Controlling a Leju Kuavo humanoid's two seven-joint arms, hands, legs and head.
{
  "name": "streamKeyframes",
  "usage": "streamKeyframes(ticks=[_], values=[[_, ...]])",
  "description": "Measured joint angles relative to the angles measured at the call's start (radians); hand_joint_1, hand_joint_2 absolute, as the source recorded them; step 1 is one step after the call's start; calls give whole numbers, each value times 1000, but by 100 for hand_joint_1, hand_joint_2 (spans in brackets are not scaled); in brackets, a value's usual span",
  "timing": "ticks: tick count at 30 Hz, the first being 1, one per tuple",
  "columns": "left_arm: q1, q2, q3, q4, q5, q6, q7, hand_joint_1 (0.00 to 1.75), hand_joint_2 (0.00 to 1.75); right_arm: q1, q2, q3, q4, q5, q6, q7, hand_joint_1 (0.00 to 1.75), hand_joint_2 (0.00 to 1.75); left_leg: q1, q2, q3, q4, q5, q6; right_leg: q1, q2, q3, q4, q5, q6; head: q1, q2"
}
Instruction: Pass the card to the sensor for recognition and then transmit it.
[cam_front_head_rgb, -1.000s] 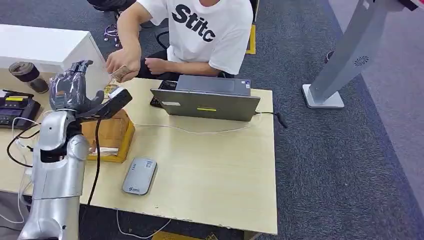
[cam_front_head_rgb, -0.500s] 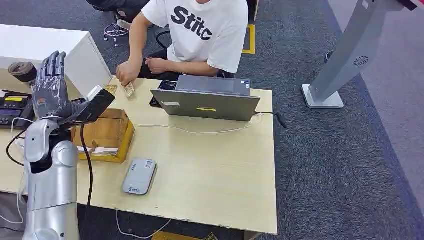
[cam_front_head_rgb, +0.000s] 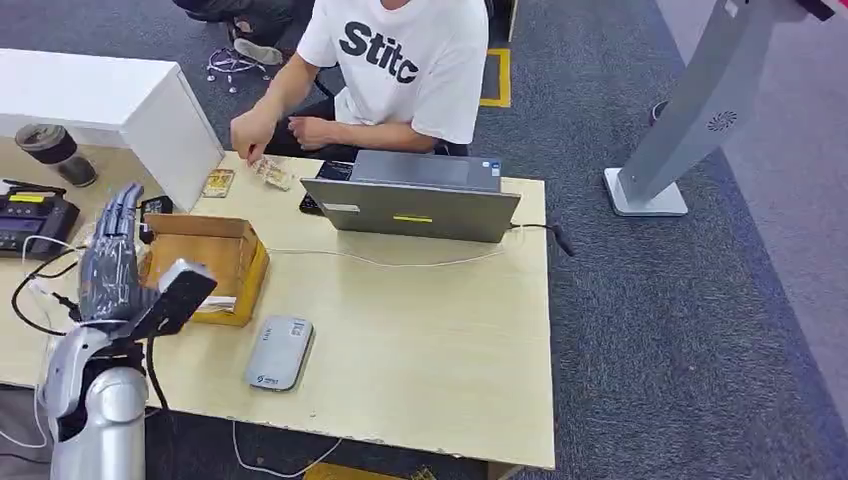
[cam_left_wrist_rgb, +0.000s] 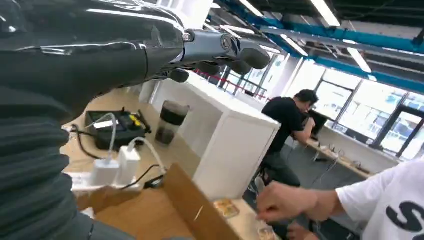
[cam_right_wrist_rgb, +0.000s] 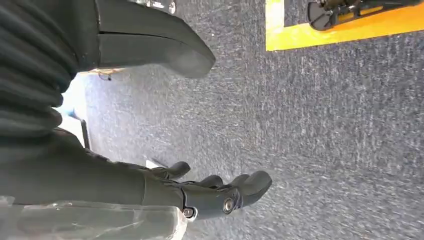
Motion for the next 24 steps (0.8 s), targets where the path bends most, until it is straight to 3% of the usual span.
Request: streamKeyframes(ticks=[4,8,18,24], values=[[121,-32,6,-57,3,55,-24,0,175,1,5,-14,0,0,-7,0,0,175,0,0,0,0,0,0,0,0,0,0,0,0,0,0],[181,-61,19,-83,16,70,-43,0,175,1,8,-19,0,1,-7,2,0,175,0,-1,0,0,0,0,0,-1,0,0,0,0,1,0],[247,-162,118,-91,201,94,-172,0,175,1,14,-33,0,6,-8,-8,0,175,0,-1,1,0,0,0,0,-1,1,0,0,0,0,0],[254,-196,163,-91,230,92,-190,0,175,1,14,-36,0,6,-8,-11,0,175,0,-1,0,0,0,0,0,-2,1,0,0,0,0,0]])
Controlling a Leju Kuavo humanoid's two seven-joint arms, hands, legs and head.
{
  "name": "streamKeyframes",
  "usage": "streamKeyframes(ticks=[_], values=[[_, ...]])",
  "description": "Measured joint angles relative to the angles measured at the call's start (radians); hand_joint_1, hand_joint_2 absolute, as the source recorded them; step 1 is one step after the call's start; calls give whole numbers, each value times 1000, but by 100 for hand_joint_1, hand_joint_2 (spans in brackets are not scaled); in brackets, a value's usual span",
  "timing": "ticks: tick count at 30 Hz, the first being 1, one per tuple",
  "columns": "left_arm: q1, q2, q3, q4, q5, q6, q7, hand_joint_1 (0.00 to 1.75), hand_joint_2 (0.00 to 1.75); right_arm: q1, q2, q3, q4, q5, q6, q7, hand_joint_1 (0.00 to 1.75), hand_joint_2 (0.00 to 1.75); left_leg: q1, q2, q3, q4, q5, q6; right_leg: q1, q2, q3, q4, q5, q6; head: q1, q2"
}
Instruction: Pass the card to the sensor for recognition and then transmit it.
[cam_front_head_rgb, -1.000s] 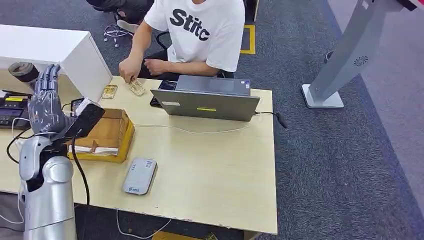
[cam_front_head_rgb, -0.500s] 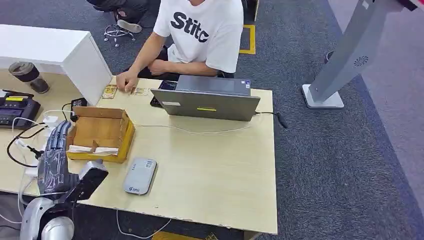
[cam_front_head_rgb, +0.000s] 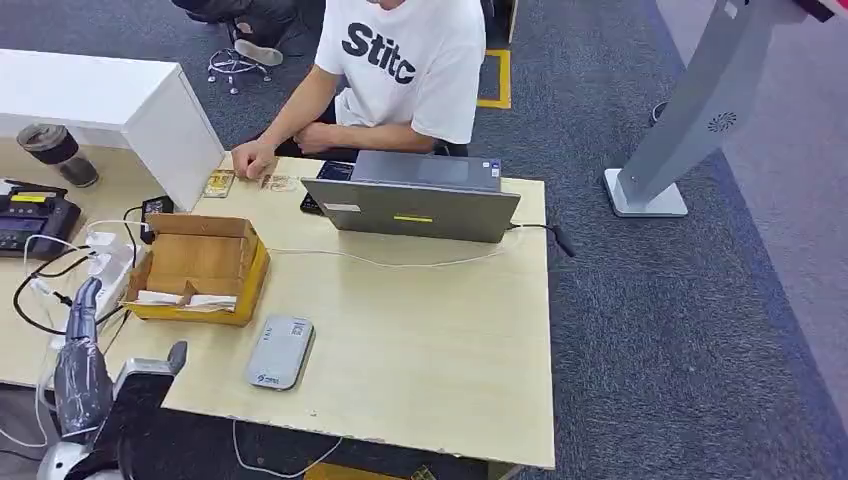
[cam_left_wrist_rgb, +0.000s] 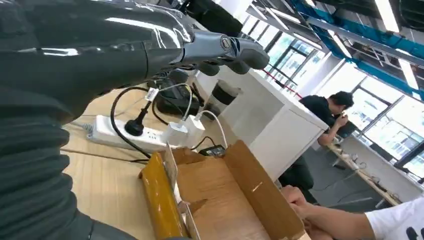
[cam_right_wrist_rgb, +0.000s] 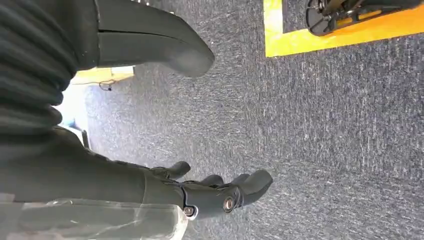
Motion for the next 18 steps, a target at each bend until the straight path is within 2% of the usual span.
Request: streamKeyframes(ticks=[3,7,15,18], values=[[0,-25,24,0,62,-19,-34,0,175,0,0,-4,0,-2,0,-1,0,175,0,0,0,0,0,0,0,0,0,0,0,0,0,0],[3,-57,37,3,56,-45,-67,0,175,0,0,-8,0,-1,0,6,0,175,0,0,0,0,0,0,0,0,0,0,0,0,0,0],[3,-76,38,3,36,-48,-72,0,175,0,0,-9,0,-1,1,12,0,175,0,0,0,0,0,0,0,0,0,0,0,0,0,0],[3,-75,37,3,-25,-71,-56,0,175,0,0,-9,0,0,0,10,0,175,0,0,0,0,0,0,0,0,0,0,0,0,0,0]])
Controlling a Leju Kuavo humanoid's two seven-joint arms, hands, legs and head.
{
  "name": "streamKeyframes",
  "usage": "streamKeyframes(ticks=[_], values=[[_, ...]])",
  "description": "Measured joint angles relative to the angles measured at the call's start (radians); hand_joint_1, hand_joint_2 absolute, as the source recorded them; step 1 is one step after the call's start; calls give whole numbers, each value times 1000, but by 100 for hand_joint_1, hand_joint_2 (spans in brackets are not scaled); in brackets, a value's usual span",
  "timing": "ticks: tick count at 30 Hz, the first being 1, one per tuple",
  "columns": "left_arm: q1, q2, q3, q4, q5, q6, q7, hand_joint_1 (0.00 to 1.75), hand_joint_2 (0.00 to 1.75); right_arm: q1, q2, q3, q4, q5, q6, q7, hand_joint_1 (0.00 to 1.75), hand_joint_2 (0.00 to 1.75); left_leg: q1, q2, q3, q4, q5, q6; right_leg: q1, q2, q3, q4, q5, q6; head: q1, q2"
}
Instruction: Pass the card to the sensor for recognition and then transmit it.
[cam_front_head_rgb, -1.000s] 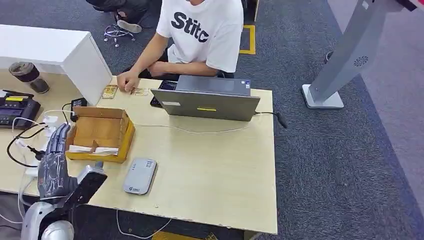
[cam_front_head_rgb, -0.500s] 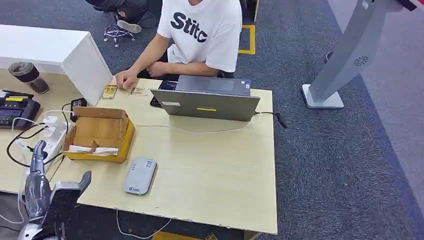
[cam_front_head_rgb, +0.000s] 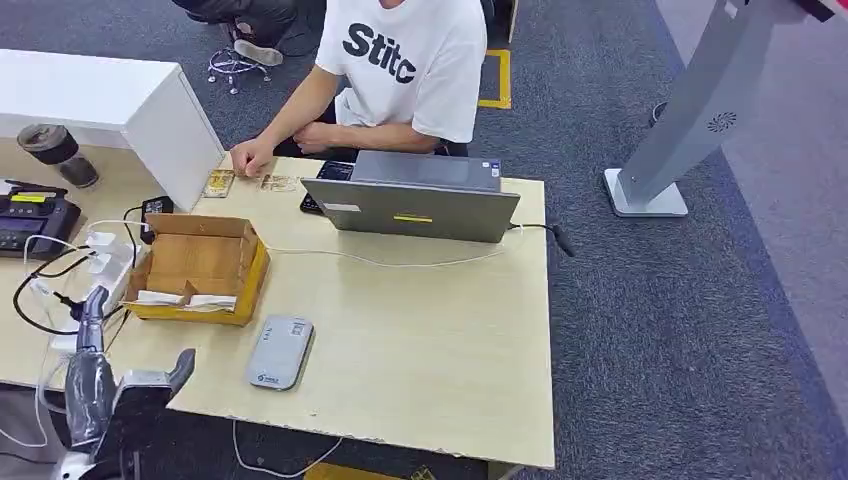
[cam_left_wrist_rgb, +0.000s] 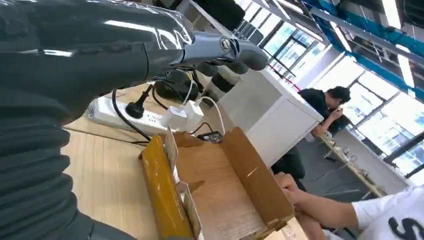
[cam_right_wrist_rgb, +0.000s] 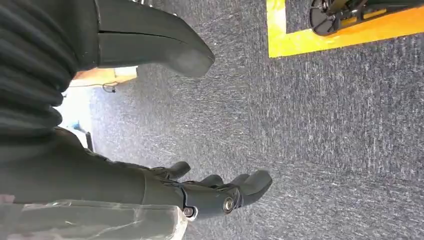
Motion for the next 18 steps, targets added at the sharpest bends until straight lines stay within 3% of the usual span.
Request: streamKeyframes(ticks=[4,9,14,18], values=[[-1,24,-25,0,-146,-16,81,0,175,0,0,0,0,4,5,-4,0,175,0,0,0,0,0,0,0,0,0,0,0,0,0,0],[-28,107,-100,0,-264,-16,202,0,175,-2,-1,0,0,16,16,-9,0,175,0,0,0,0,0,0,0,0,0,0,0,0,0,0],[-54,174,-154,5,-333,-19,246,0,175,-2,-1,0,0,16,16,-7,0,175,0,0,0,0,0,0,0,0,0,0,0,0,0,0],[-89,228,-198,18,-460,-11,315,0,175,-3,-2,0,0,18,16,7,0,175,0,0,0,0,0,0,0,0,0,0,0,0,0,0]])
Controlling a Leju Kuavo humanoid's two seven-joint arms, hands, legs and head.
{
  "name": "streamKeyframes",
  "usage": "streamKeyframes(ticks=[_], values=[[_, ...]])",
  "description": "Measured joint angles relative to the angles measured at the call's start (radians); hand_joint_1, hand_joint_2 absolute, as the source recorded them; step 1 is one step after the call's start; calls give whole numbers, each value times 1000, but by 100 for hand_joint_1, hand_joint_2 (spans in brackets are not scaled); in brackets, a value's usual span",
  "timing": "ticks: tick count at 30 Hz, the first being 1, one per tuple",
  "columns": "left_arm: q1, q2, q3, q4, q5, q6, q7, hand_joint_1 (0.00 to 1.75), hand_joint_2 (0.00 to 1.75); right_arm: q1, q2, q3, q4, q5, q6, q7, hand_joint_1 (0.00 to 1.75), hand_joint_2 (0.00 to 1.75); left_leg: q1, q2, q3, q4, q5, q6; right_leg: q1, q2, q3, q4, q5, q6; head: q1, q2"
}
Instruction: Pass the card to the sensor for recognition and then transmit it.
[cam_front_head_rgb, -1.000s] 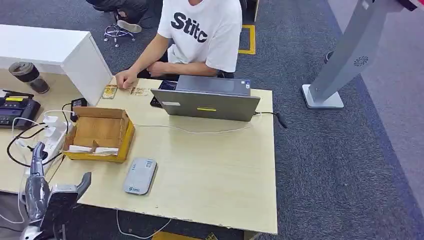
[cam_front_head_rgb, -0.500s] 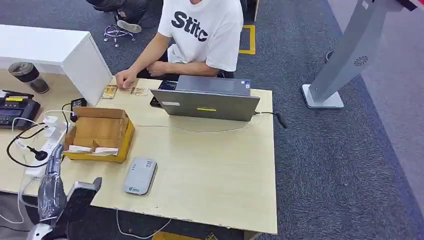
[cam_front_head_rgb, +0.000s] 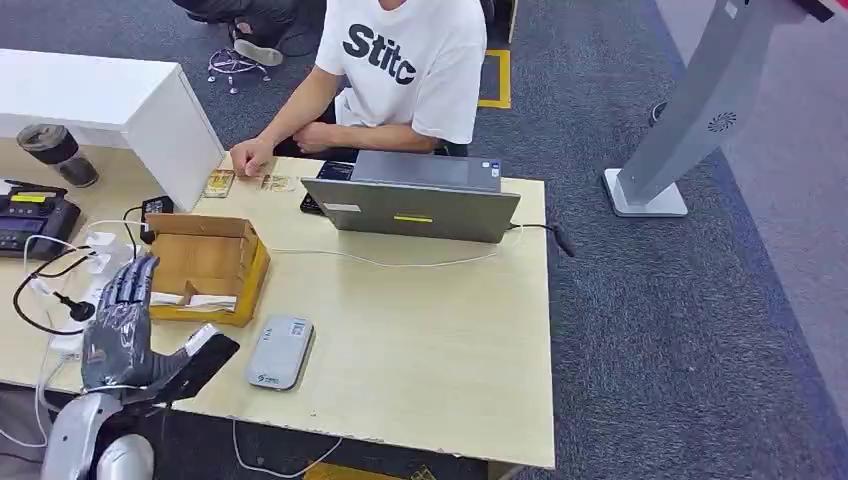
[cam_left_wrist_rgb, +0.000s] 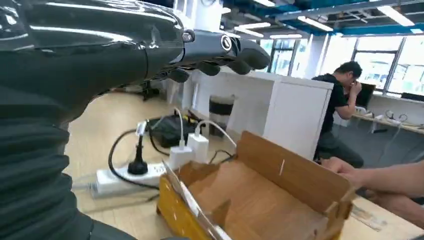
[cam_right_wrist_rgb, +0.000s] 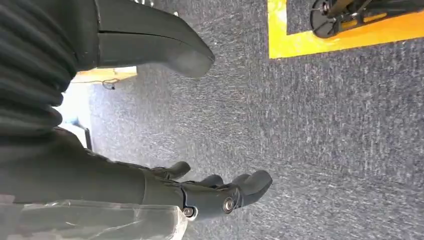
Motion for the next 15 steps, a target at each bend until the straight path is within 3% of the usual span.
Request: streamKeyframes(ticks=[4,15], values=[[-49,46,-48,28,-78,-10,48,0,175,-2,0,0,0,0,8,10,0,175,0,0,0,0,0,0,0,0,0,0,0,0,0,0],[-89,120,-126,118,-147,-47,70,0,175,-4,0,0,0,17,14,2,0,175,0,1,0,0,0,0,0,0,0,0,0,0,0,0]])
